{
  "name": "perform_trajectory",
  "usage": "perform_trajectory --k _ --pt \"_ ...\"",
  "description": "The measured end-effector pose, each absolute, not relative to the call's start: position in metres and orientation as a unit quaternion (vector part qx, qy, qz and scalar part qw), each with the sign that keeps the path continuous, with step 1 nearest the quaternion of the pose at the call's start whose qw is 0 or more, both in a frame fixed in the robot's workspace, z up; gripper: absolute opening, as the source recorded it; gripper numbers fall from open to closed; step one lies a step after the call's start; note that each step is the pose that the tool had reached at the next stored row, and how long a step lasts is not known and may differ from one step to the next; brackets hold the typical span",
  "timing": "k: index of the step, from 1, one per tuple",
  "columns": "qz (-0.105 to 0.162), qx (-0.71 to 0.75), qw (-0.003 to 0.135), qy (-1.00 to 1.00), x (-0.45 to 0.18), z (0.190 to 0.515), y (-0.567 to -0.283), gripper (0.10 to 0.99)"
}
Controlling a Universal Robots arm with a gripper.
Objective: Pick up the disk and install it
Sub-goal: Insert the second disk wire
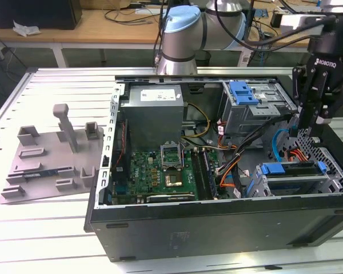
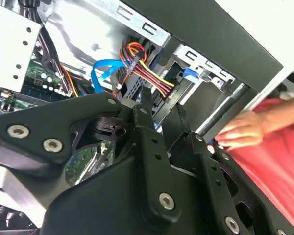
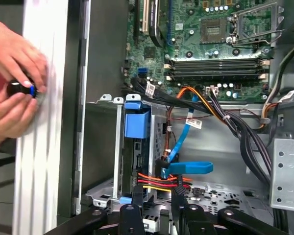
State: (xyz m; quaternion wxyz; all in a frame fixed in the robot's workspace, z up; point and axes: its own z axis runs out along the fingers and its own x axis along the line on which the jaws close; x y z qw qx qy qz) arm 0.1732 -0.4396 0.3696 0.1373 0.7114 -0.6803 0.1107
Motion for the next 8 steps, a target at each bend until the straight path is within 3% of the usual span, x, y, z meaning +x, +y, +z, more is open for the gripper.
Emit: perform_trajectory --k 3,8 --pt "0.125 0.708 0.157 -0.677 0.173 0.370 -0.428 0.365" --pt "0.136 0.705 0.172 -0.674 0.170 0.370 -0.422 0.365"
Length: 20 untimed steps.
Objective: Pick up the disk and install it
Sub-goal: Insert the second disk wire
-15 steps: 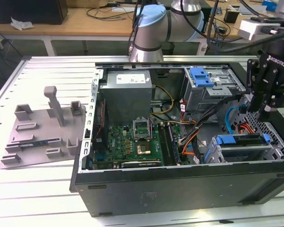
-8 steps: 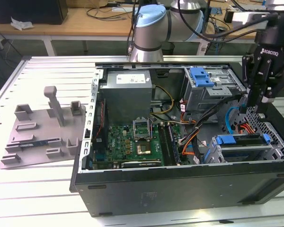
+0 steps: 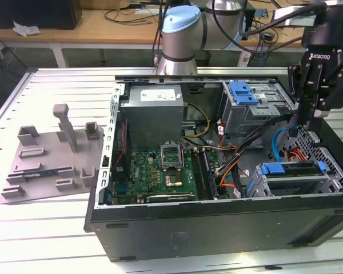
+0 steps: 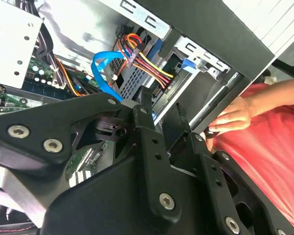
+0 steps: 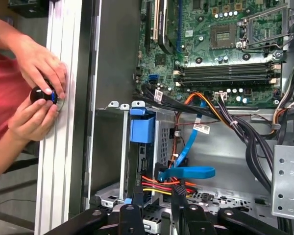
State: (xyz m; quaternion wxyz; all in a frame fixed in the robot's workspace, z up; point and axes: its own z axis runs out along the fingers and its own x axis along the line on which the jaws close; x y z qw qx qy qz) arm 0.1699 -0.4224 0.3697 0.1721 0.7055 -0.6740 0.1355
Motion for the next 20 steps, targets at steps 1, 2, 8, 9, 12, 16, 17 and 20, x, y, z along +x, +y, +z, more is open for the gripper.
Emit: perform_trajectory --k 1,2,8,9,12,16,17,20 --pt "0.137 0.705 0.173 -0.674 0.169 0.370 -0.422 0.365" --pt "0.138 0.705 0.175 -0.673 0.168 0.370 -0.420 0.365" --pt "0.142 0.704 0.179 -0.673 0.159 0.368 -0.417 0.365" --pt "0.142 0.704 0.180 -0.672 0.158 0.368 -0.417 0.365" --pt "0.142 0.704 0.180 -0.672 0.155 0.367 -0.417 0.365" --pt "0.140 0.697 0.182 -0.679 0.154 0.363 -0.420 0.365" --pt "0.140 0.696 0.182 -0.680 0.154 0.363 -0.421 0.365" --pt "0.139 0.694 0.183 -0.683 0.153 0.362 -0.421 0.365"
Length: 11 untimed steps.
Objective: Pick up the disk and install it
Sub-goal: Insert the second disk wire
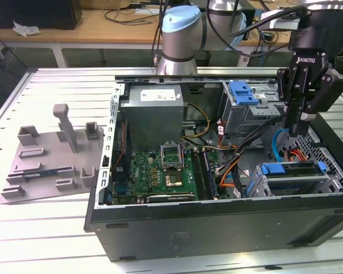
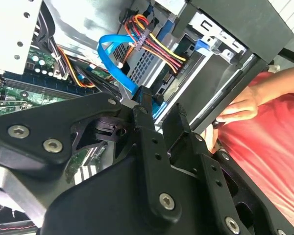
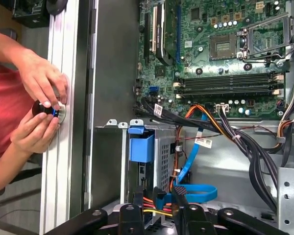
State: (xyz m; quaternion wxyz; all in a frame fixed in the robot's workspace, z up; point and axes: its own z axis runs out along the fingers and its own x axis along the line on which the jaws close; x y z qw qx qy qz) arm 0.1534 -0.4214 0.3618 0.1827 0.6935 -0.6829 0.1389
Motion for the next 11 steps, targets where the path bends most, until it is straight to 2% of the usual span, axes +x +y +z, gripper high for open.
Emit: perform_trajectory --k 11 --pt "0.143 0.692 0.187 -0.682 0.1521 0.3607 -0.4179 0.365"
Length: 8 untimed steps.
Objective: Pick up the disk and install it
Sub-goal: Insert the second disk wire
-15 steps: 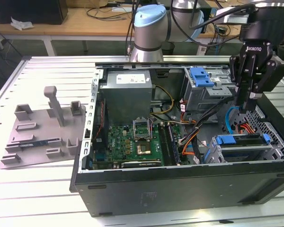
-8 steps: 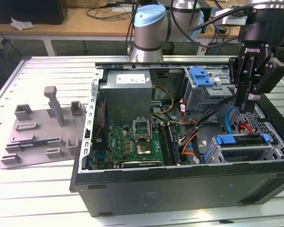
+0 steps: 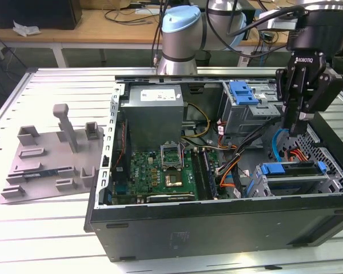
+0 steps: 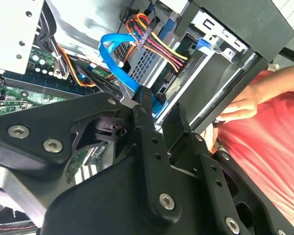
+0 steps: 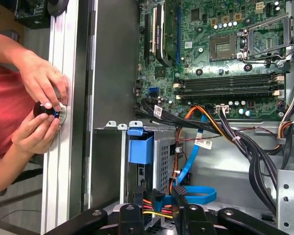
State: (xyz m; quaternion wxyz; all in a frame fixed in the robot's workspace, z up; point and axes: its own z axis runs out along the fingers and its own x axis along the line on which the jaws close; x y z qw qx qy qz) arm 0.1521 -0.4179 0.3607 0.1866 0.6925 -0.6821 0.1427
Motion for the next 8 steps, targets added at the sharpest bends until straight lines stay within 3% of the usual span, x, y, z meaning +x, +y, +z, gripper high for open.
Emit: perform_trajectory --k 8 --pt "0.145 0.692 0.189 -0.682 0.1522 0.3587 -0.4161 0.365"
